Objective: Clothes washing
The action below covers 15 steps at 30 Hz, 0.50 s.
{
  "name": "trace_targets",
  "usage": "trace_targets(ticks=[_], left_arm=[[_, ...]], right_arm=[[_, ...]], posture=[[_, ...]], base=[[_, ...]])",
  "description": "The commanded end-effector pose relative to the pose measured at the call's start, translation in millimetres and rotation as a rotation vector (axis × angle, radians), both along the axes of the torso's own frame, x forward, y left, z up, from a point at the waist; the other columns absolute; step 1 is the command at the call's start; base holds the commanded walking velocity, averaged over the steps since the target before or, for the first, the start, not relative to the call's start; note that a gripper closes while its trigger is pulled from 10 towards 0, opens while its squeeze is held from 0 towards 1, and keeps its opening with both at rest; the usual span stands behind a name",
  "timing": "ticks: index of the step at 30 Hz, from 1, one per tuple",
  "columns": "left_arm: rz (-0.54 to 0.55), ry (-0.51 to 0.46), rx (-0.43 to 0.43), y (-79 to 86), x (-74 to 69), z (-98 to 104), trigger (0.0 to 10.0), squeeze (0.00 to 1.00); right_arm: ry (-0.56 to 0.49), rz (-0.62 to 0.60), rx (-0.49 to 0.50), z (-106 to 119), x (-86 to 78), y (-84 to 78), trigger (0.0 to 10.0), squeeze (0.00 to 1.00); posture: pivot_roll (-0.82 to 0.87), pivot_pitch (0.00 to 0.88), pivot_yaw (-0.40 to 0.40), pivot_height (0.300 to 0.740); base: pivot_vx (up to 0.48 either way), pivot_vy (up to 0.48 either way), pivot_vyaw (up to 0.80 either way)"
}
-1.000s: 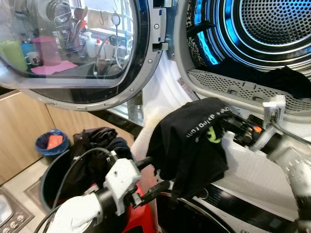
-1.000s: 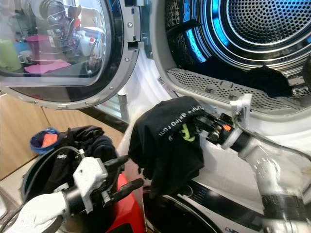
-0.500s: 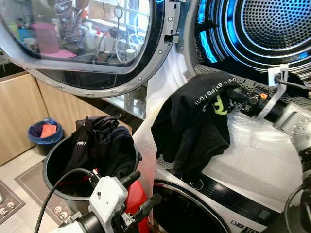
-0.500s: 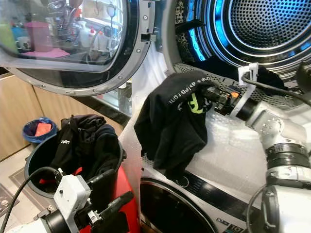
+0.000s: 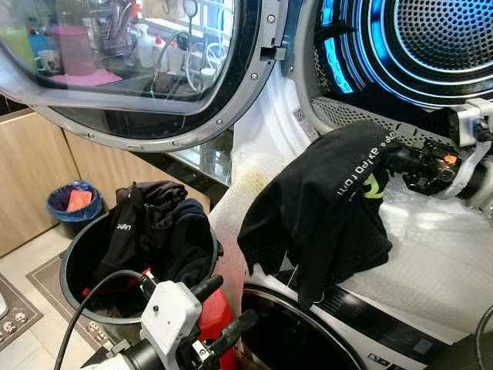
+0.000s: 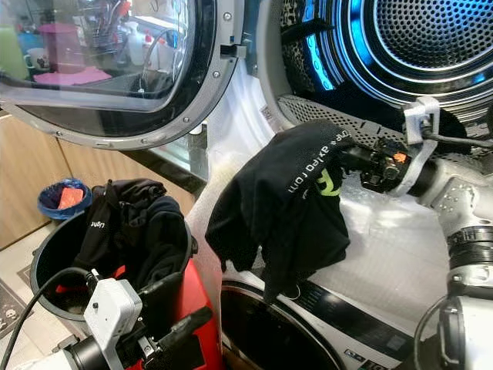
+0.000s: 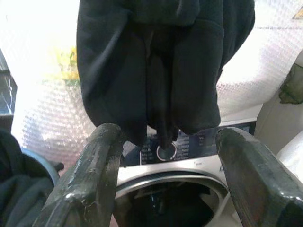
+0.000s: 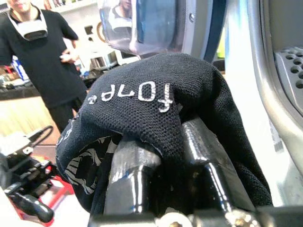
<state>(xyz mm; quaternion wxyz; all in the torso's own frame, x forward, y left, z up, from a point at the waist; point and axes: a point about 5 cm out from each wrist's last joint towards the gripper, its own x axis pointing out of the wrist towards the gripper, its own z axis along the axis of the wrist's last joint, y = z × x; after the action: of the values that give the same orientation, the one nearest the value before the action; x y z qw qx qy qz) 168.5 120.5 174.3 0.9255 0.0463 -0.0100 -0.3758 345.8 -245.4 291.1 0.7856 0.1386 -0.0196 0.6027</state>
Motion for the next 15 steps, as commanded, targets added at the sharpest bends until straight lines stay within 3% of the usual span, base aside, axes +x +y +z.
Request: trace_targets(ticks=[1, 9, 11, 15], left_arm=[[-0.018, -0.001, -0.014, -2.8, -1.5, 3, 10.0, 0.00], [-0.019, -0.006, -0.023, -5.4, 1.3, 3, 10.0, 0.00], [-0.016, -0.007, -0.025, -5.7, 1.8, 4, 10.0, 0.00], [-0.001, -0.010, -0.035, -7.8, 2.8, 3, 10.0, 0.00]], right_arm=[[-0.253, 0.035, 0.093, 62, -14.5, -11.0, 10.0, 0.00], [-0.303, 0.086, 0.231, 91, -12.0, 2.1, 10.0, 0.00], [-0.288, 0.075, 0.252, 96, -9.6, 4.5, 10.0, 0.00], [-0.234, -0.028, 0.386, 124, 6.5, 25.4, 10.0, 0.00]], posture=[[0.13, 0.000, -0.130, 0.740], [0.14, 0.000, -0.139, 0.740], [0.14, 0.000, -0.141, 0.740], [0.14, 0.000, -0.151, 0.740]], base=[[0.000, 0.000, 0.00], [0.000, 0.000, 0.00], [0.000, 0.000, 0.00], [0.000, 0.000, 0.00]])
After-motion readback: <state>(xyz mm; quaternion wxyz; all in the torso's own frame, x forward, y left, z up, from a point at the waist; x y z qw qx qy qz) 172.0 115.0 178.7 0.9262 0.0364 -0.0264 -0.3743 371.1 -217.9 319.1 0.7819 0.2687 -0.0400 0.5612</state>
